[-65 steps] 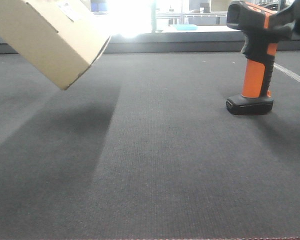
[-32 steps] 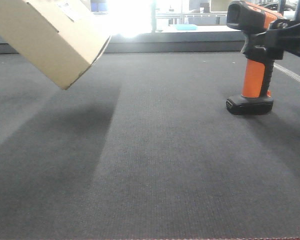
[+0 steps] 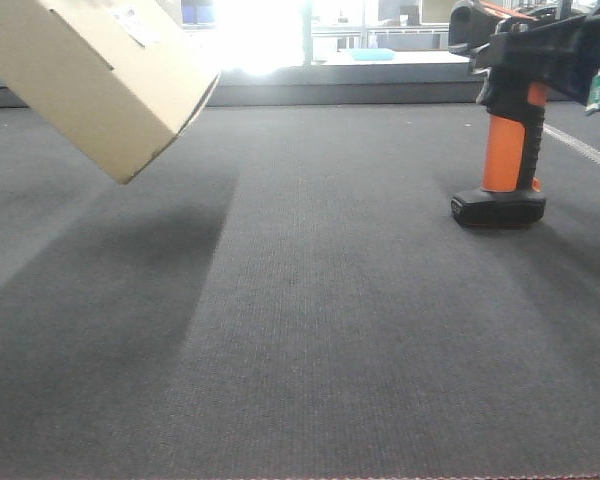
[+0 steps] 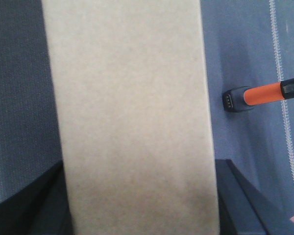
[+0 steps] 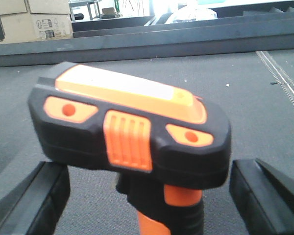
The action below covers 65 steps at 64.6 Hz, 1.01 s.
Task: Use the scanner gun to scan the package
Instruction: 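Move the right gripper onto the orange scanner gun and grasp it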
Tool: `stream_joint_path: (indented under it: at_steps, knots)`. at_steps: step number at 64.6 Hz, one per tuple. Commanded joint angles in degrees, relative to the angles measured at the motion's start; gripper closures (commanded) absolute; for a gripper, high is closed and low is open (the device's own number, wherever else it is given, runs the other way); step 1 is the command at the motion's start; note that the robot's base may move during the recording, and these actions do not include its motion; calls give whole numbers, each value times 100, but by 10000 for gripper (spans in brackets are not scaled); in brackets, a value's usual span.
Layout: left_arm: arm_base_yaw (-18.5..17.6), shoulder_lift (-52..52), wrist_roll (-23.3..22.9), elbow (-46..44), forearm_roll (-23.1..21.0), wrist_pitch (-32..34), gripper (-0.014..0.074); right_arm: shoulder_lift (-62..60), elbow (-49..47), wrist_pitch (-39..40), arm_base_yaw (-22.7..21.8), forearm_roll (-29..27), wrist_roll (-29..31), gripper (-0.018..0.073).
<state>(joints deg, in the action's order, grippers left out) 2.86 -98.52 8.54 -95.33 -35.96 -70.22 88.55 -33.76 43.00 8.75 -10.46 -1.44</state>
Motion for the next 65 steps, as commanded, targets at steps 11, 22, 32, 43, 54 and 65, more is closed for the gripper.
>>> stream_joint_path:
  at_steps: [11, 22, 32, 43, 54, 65]
  knots:
    - [-33, 40, -15, -21, -100, 26, 707, 48, -53, -138, -1, -31, -21, -9]
    - [-33, 40, -15, -21, -100, 26, 707, 48, -53, -161, -1, -31, -21, -9]
    - [-33, 40, -15, -21, -100, 26, 707, 48, -53, -161, -1, -177, -21, -9]
    - [-33, 40, -15, -21, -100, 26, 707, 111, -64, -185, -1, -416, -21, -9]
    - [-33, 40, -15, -21, -100, 26, 707, 233, -222, -231, 47, -416, -21, -9]
    - [-33, 40, -15, -21, -100, 26, 707, 367, -386, -235, 115, -416, -21, -9]
